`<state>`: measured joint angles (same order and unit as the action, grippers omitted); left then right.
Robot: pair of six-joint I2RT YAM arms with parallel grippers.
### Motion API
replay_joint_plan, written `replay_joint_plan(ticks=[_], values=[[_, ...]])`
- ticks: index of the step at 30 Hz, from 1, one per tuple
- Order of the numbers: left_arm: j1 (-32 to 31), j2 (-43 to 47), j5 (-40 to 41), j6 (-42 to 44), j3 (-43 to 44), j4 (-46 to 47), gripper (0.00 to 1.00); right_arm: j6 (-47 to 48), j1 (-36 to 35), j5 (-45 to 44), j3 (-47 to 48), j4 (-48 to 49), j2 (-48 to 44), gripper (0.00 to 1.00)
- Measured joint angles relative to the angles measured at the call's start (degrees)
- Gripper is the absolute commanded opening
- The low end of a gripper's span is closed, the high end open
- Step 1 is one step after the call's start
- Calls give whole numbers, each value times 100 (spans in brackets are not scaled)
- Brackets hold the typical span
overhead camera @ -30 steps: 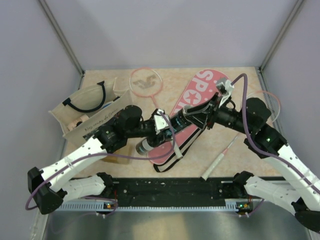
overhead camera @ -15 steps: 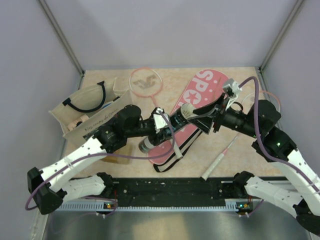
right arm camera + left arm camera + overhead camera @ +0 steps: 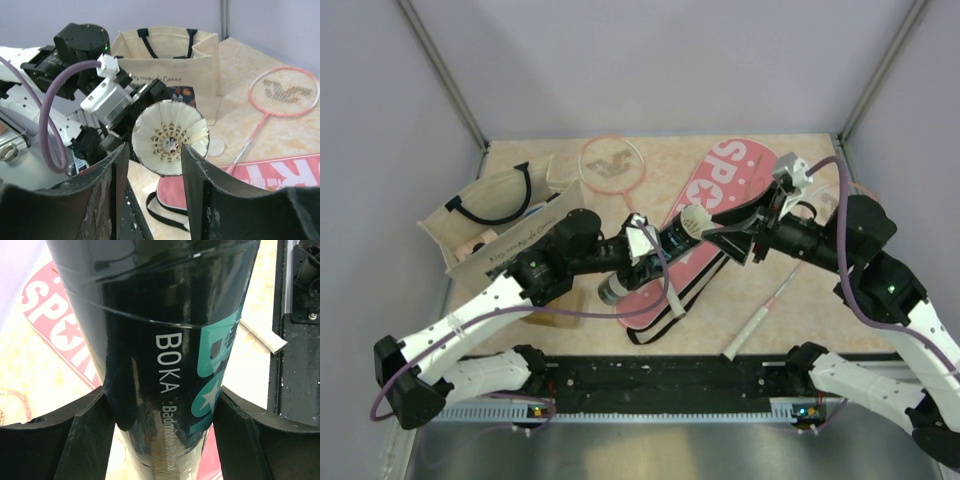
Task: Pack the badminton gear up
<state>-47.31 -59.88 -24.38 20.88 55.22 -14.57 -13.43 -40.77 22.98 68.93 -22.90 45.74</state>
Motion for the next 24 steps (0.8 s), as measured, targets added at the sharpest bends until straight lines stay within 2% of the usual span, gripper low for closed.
replay_joint_plan(ticks=[11,13,16,21,24], values=[[0,2,24,4,0,0,24,254,-2,-741,433,-267,328,46],[0,2,22,4,0,0,24,345,-2,-846,433,-341,426,48],[0,2,17,4,0,0,24,479,-2,-916,433,-422,629,52],[0,0,22,46,0,-120,24,599,-2,-981,433,-503,1001,46],[17,0,31,61,0,-195,23,595,-2,-944,433,-518,1075,49]])
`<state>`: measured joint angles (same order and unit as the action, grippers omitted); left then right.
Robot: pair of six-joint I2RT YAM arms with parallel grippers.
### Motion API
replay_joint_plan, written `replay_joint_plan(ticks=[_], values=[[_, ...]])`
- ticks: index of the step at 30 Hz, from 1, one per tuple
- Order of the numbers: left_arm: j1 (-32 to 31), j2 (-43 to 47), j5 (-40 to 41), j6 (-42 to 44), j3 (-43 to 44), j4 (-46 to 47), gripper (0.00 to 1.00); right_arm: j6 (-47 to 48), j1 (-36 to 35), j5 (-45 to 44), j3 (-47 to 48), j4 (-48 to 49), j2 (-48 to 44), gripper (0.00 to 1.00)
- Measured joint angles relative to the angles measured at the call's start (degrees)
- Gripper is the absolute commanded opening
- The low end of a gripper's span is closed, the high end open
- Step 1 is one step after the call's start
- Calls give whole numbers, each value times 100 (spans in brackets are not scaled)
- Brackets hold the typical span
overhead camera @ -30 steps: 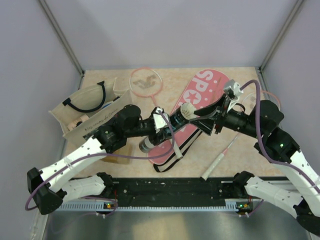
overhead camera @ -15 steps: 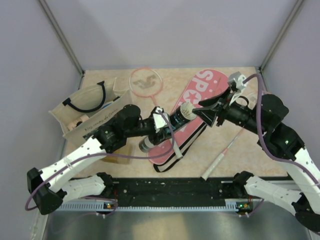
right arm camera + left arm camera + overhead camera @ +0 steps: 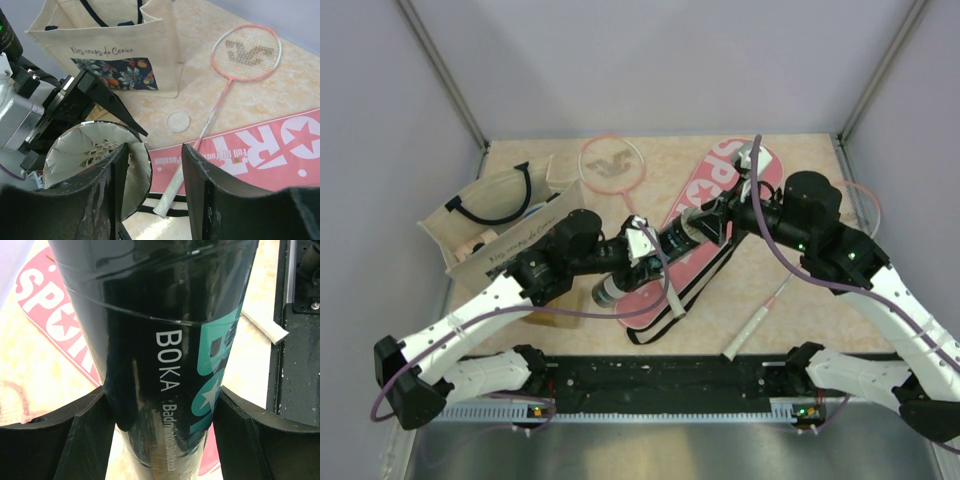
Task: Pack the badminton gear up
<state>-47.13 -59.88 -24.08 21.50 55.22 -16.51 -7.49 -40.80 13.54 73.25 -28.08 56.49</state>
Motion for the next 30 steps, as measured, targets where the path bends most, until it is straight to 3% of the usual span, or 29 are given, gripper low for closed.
replay_joint_plan(ticks=[12,21,30], values=[[13,-236,-55,372,17,-323,22,55,9,363,-179,-240,179,60],[13,-442,-46,566,61,-570,21,140,17,409,-321,-411,365,57],[13,-442,-37,555,70,-612,20,-70,20,190,-428,-321,278,67]])
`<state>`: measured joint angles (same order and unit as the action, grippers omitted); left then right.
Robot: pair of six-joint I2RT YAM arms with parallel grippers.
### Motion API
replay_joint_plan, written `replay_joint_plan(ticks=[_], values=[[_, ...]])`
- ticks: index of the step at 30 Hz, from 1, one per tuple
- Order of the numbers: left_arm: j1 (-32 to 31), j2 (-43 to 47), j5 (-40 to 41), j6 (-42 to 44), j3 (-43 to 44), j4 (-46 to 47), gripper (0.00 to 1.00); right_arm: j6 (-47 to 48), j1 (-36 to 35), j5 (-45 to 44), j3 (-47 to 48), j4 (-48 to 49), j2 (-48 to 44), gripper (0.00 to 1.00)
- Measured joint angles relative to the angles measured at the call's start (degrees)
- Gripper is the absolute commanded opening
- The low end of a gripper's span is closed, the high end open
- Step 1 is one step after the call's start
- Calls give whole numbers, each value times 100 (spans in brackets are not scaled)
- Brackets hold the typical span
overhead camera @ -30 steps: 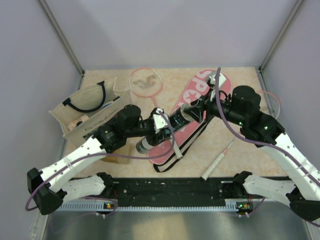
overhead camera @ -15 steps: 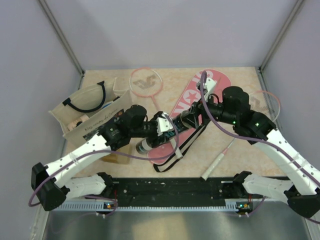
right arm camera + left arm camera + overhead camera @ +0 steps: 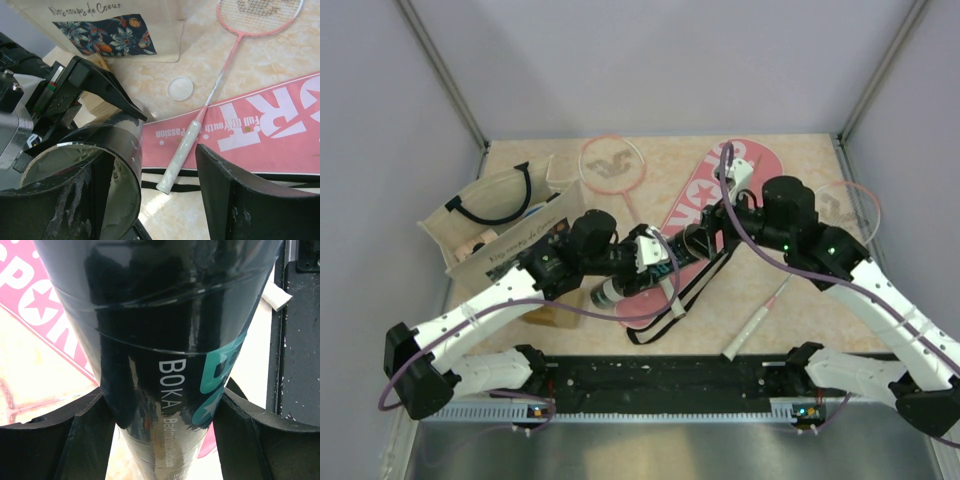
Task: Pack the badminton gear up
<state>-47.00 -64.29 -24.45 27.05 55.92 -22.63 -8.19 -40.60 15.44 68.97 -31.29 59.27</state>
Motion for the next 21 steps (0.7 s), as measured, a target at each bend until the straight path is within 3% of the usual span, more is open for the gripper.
replay_joint_plan(ticks=[10,21], values=[[-79,186,256,-555,11,535,19,-673,-4,-341,170,175,-614,71],[-31,737,1185,-1272,11,984,17,-1261,-20,-815,-120,1038,-1617,68]])
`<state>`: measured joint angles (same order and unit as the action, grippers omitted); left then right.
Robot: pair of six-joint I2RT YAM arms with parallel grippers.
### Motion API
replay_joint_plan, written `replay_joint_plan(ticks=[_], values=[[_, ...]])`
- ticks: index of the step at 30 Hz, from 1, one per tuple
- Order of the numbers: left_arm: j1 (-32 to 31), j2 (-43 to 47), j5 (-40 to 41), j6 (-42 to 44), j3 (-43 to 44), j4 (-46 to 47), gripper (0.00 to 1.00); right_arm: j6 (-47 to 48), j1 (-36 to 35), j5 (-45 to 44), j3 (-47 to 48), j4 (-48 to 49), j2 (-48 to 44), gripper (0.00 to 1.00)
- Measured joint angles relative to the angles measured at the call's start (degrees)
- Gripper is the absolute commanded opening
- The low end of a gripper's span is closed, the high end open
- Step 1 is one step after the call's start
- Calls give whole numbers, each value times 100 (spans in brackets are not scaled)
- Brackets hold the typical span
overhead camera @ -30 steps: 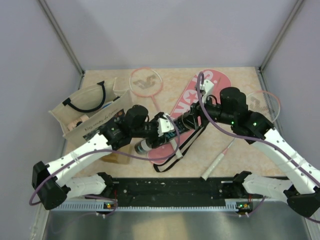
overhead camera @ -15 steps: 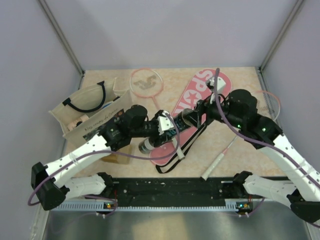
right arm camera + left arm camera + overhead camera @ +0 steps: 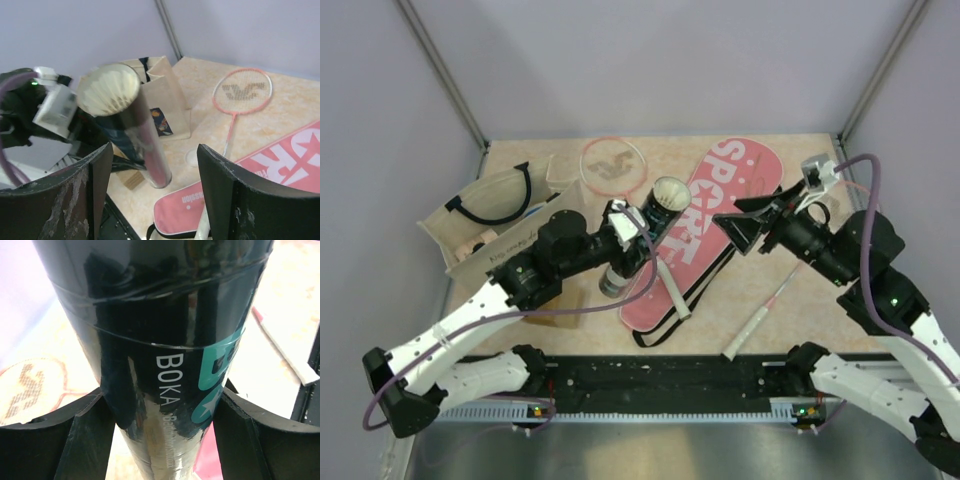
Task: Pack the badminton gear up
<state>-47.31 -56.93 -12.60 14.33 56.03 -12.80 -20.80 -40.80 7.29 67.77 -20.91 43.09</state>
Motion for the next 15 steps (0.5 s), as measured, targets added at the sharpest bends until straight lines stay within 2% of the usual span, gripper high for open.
replay_joint_plan(ticks=[8,12,15], values=[[7,1005,820,-7,-122,-247,17,-619,0,-981,-1392,693,157,62],[7,1716,986,-9,-219,-313,17,-938,0,-1248,-1744,981,883,54],[7,2317,1078,-11,-345,-367,17,-1279,-2,-1373,-1753,1187,1786,48]])
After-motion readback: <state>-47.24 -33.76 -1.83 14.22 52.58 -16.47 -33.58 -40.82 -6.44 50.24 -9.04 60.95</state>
